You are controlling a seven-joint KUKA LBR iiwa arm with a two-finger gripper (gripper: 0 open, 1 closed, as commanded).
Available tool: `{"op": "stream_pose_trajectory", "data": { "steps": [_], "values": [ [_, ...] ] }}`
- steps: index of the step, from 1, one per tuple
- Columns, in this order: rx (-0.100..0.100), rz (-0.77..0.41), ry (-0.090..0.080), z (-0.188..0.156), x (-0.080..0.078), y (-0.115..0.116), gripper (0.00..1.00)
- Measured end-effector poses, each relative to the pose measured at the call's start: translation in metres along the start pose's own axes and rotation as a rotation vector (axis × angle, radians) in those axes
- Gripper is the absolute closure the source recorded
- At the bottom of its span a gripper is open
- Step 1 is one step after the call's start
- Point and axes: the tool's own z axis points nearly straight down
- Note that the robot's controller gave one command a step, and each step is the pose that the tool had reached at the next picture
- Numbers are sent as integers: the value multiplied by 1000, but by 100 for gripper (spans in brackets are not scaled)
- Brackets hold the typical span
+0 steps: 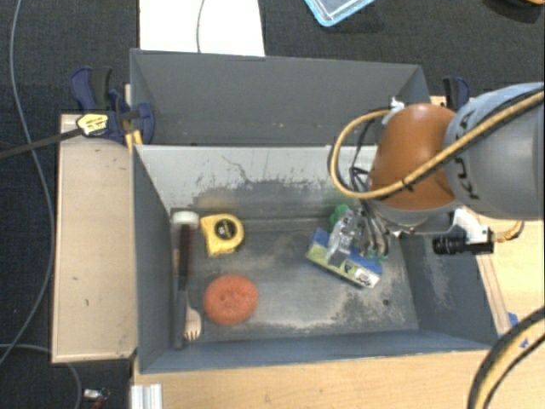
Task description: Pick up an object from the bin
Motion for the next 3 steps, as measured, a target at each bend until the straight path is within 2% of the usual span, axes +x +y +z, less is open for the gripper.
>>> {"op": "stream_pose_trajectory", "data": {
  "steps": [1, 2, 3],
  "values": [
    [-4, 30, -8, 13, -1, -5, 100],
    [-3, 25, -8, 0, 22, -17, 0],
    [-4, 26, -9, -1, 22, -18, 0]
  ]
}}
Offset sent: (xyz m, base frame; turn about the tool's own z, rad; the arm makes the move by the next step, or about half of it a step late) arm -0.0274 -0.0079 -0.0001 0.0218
